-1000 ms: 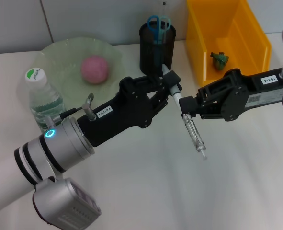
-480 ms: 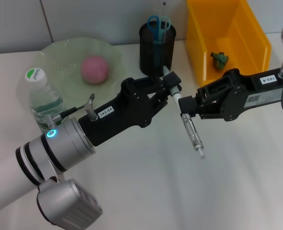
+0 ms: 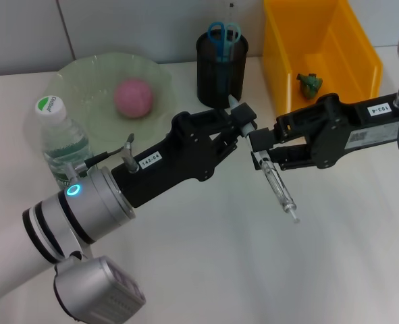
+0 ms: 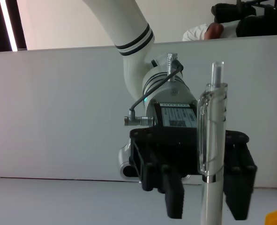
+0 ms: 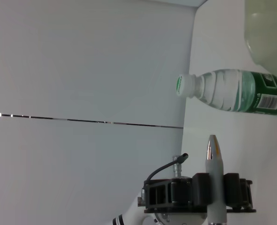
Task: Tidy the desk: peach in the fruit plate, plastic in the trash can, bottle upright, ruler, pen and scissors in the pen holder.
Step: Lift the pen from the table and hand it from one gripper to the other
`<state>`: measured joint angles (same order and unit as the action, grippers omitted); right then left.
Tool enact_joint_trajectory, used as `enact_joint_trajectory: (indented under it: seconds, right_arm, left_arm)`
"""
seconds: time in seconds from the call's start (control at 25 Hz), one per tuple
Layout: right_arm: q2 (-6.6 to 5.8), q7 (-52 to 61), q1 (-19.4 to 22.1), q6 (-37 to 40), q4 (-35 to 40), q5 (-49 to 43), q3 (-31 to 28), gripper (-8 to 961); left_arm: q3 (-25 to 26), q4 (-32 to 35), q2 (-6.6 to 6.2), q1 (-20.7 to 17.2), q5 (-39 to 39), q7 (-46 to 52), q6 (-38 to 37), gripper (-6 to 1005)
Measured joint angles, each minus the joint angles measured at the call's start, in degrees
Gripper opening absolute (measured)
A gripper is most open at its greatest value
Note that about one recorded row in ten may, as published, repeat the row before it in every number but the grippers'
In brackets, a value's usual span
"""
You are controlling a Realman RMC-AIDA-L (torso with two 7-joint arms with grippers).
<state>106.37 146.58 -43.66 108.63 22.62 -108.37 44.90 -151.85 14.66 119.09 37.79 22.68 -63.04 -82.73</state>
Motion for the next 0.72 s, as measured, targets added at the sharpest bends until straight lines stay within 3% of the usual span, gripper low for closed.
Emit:
enact_joint_trajectory:
  seconds: [0.08,0.32,0.52,0.72]
  right_arm:
    - [0.0,0.1,0.0,0.0,0.0,0.0,0.0,234]
    - [-0.04,0.5,0.3,-0.1,0.1,-0.1,0.0,434]
    - [-0.07,0.6,0.4,0.0,0.3,-0.1,0.0,692]
    - [-0.22,0.6,0.6,1.1,2.4,-0.2,0.0,750]
  left_arm:
    - [0.0,0.1,0.0,0.0,0.0,0.0,0.0,146]
    - [-0.1,0.1,0.0,-0.1,0.0,-0.1,-0.2,146]
    - [0.0,0.1,0.0,-0.1,0.0,-0.1,-0.1,145]
    - [0.4,0.1,0.0,-0.1,0.0,1.0,0.1,145]
